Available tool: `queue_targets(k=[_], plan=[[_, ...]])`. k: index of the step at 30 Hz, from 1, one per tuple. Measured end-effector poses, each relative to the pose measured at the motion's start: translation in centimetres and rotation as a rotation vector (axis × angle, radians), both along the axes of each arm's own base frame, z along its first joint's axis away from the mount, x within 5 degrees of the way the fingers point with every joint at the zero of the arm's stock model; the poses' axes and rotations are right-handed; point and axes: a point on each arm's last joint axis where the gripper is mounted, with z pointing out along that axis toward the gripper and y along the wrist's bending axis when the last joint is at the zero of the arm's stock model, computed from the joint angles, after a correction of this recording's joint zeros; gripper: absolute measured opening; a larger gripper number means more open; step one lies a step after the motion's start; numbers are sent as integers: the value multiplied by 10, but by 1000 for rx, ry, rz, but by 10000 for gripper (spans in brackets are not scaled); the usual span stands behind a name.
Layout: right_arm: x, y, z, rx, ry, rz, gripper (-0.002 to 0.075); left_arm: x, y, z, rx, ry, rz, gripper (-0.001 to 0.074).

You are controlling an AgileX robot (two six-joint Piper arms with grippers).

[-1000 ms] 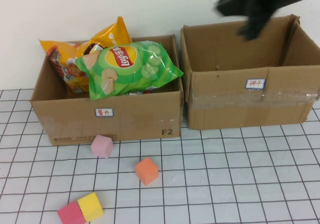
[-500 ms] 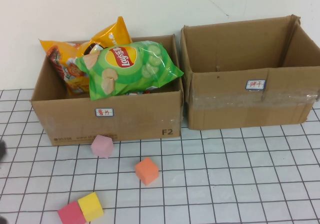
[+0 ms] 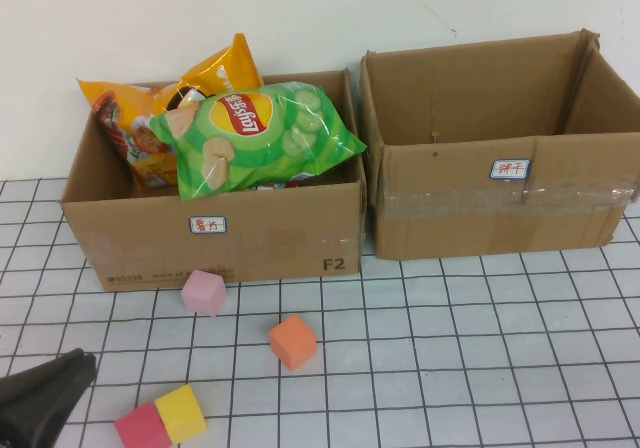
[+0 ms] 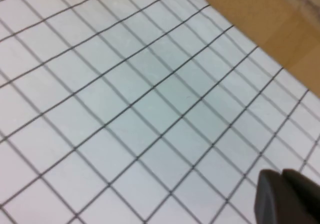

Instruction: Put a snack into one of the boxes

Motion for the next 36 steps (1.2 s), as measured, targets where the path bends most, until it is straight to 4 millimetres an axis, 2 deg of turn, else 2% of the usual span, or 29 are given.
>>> queue_targets(k=[2, 5, 9, 25, 28, 31, 36], plan=[[-8, -2, -7, 30, -31, -2, 0, 0, 0, -1, -1, 2, 0, -1], [-14, -4, -5, 73, -92, -4, 0, 0, 0, -1, -1, 2, 0, -1], [-20, -2, -7, 123, -56, 9, 0, 0, 0, -1, -2, 4, 2, -1], [-22, 1, -8, 161, -20, 19, 0, 0, 0, -2, -4, 9, 2, -1], [-22, 1, -8, 161, -20, 19, 0, -1, 0, -11, 0, 23, -2, -1], [-22, 1, -8, 161, -20, 19, 0, -5, 2, -29, -26, 79, -1, -1], [-22, 1, -8, 163, -19, 20, 0, -14, 13, -56, -205, 197, 118, -1]])
